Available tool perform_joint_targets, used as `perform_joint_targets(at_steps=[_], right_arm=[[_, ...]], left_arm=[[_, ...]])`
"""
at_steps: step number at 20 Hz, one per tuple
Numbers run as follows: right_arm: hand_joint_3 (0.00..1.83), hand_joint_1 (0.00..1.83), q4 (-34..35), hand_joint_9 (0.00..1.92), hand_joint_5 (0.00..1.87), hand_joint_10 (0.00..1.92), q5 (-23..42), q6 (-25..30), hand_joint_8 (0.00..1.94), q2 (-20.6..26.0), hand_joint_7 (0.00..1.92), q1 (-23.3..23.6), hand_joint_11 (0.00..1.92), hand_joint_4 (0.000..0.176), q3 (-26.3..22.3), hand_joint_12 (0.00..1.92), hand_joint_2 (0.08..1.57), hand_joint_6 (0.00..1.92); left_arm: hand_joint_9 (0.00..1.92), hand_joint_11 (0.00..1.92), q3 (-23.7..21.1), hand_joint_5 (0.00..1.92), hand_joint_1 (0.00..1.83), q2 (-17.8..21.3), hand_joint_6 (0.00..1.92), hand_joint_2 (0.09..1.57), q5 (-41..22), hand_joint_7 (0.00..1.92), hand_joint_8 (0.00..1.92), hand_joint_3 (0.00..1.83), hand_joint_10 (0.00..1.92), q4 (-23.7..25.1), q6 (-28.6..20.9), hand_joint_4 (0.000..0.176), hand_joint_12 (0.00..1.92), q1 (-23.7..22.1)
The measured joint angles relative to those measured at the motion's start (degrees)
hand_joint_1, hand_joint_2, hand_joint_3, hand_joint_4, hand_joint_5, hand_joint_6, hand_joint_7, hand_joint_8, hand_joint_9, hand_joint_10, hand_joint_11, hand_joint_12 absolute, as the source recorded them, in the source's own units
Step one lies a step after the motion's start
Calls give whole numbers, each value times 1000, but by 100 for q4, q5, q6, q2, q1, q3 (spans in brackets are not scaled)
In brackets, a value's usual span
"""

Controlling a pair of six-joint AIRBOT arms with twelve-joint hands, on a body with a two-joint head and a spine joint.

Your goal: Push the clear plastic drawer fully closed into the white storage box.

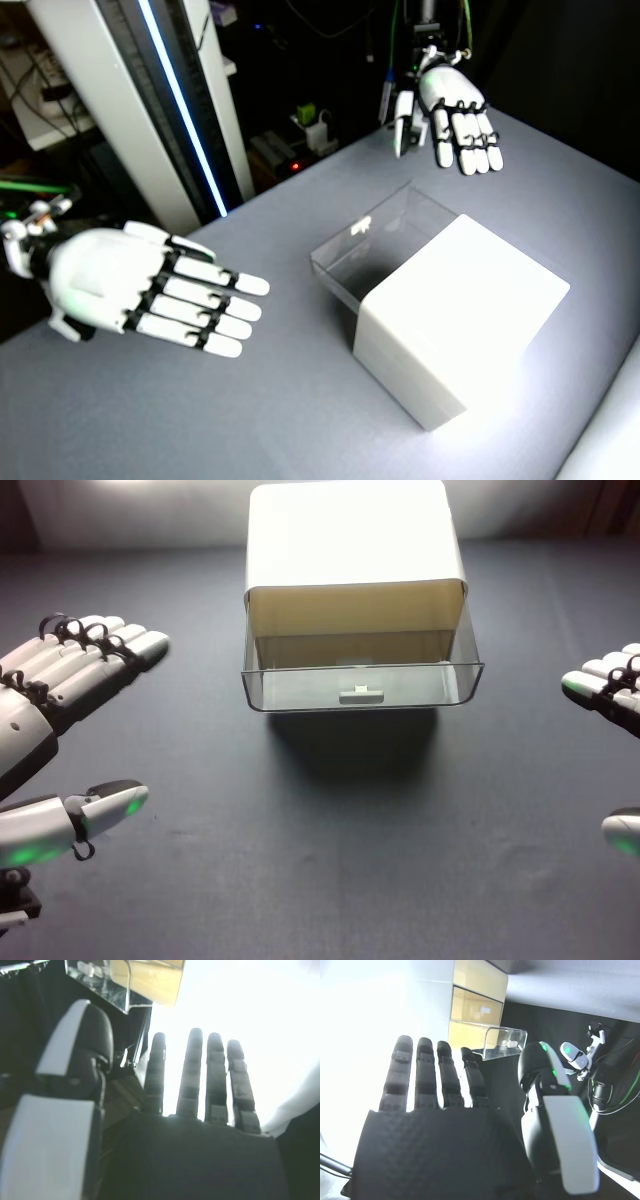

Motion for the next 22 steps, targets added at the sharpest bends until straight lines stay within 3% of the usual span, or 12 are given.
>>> perform_joint_targets(at_steps=[10,12,16,17,18,20,22], right_arm=[[10,89,-278,0,0,0,-107,199,0,17,0,31,0,0,28,0,1353,0],[2,158,-555,0,0,0,-149,420,0,13,0,31,0,0,28,0,1345,0],[9,94,-984,0,0,0,-238,833,0,-96,0,138,26,0,50,14,1373,0],[0,114,-1130,16,1,0,-291,935,0,-162,0,201,4,0,74,251,1392,0],[0,149,-1259,33,12,3,-315,1023,0,-225,0,273,0,0,109,368,1381,3],[0,211,-1644,73,62,13,-452,1333,9,-444,33,503,0,0,227,439,1389,15],[0,356,-1919,136,108,21,-592,1537,10,-625,91,721,0,0,330,630,1386,13]], left_arm=[[0,4,46,8,481,0,3,1332,98,0,0,6,0,-28,-87,0,2,-17],[0,3,46,12,765,0,4,1322,59,0,0,0,0,-81,-90,0,1,-17],[0,8,57,35,924,0,6,1318,39,0,0,0,0,-153,-90,0,4,-17],[0,6,57,28,927,0,3,1323,42,0,0,0,0,-175,-90,0,4,-17],[0,0,57,29,914,0,2,1329,31,0,0,2,0,-192,-87,0,0,-15],[0,0,57,20,898,0,2,1341,-33,0,0,5,0,-273,-83,0,0,9],[0,0,57,20,916,7,1,1345,-92,0,0,5,0,-352,-81,0,0,57]])
